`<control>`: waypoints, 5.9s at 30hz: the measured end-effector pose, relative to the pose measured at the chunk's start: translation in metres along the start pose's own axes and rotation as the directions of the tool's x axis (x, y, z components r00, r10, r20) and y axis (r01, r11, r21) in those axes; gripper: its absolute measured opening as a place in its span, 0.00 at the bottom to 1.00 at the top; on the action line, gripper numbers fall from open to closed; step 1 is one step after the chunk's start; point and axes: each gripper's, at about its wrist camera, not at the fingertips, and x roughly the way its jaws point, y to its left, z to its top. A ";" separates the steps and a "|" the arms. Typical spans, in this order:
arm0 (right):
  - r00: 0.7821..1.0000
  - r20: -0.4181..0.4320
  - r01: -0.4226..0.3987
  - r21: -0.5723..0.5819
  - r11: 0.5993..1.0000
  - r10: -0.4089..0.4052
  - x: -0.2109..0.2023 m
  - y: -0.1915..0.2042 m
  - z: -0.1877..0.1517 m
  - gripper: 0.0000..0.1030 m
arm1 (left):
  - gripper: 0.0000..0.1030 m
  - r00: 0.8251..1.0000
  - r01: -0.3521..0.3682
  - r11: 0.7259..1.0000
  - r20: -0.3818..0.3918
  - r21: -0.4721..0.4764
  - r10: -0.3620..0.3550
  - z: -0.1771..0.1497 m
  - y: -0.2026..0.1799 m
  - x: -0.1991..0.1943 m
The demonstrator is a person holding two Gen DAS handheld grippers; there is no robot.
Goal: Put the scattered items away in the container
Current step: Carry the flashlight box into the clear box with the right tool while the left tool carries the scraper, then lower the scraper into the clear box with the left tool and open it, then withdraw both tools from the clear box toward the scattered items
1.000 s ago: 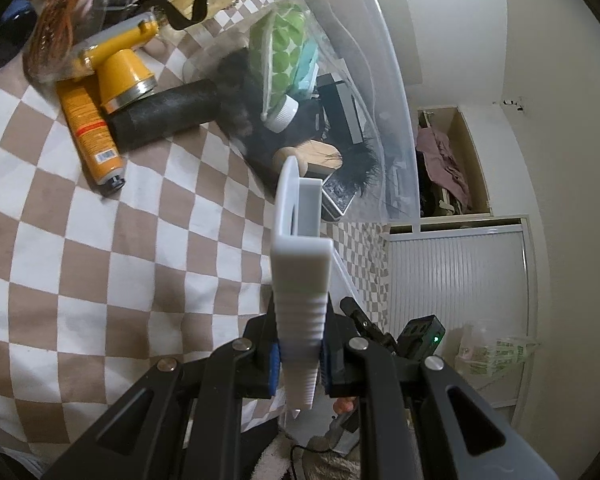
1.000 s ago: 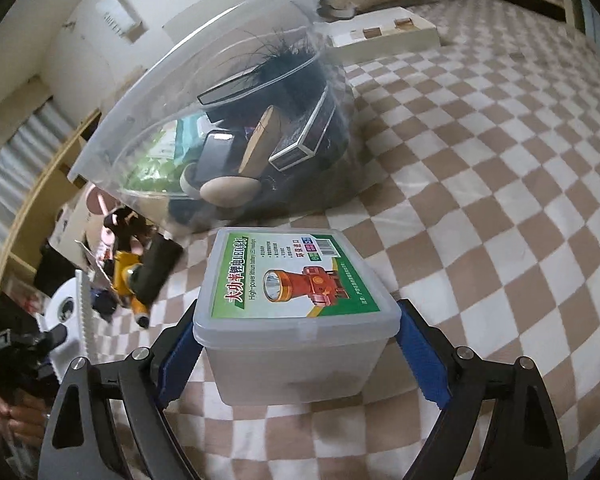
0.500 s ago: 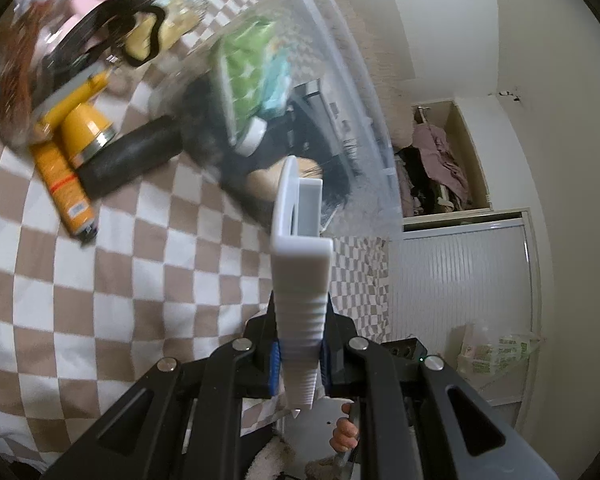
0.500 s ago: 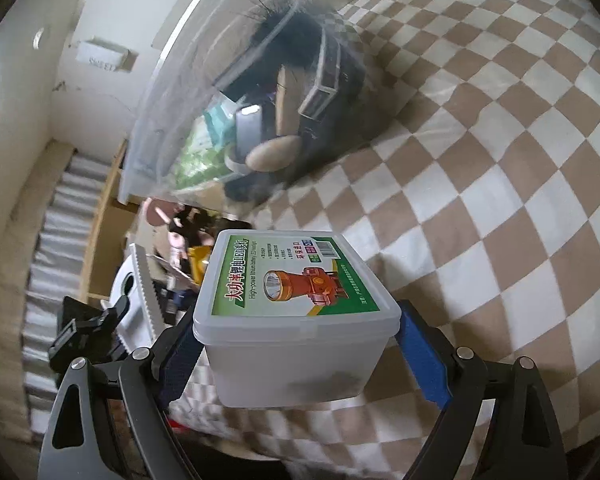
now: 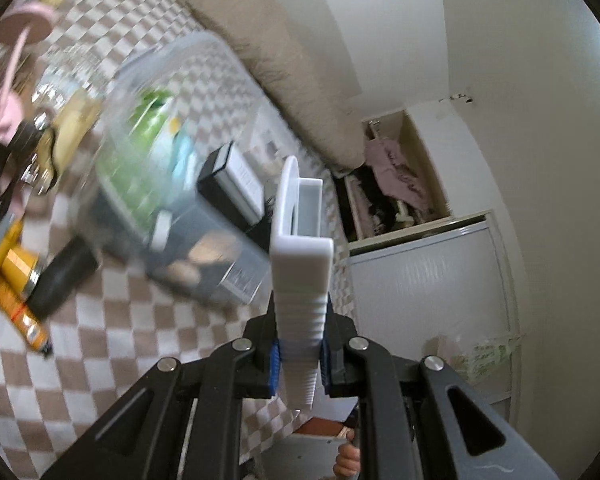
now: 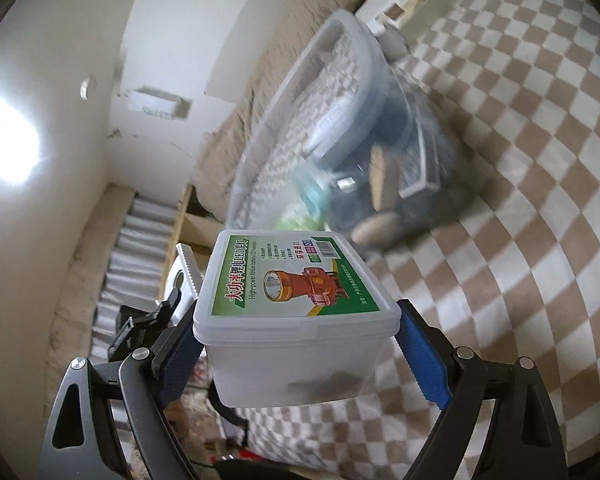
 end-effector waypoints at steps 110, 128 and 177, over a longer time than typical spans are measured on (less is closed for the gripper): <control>0.615 -0.045 0.568 -0.667 0.481 -0.787 0.200 0.067 0.104 0.97 | 0.63 0.848 -0.522 0.703 0.204 0.484 0.489 0.079 -0.002 0.090; 0.751 0.128 0.585 -0.582 0.564 -0.648 0.155 0.105 0.092 0.97 | 1.00 0.819 -0.569 0.663 0.263 0.487 0.510 0.067 -0.013 0.072; 0.787 0.511 0.616 -0.629 0.474 -0.345 0.064 0.186 -0.015 1.00 | 1.00 0.752 -0.658 0.572 0.466 0.489 0.466 -0.004 -0.065 -0.025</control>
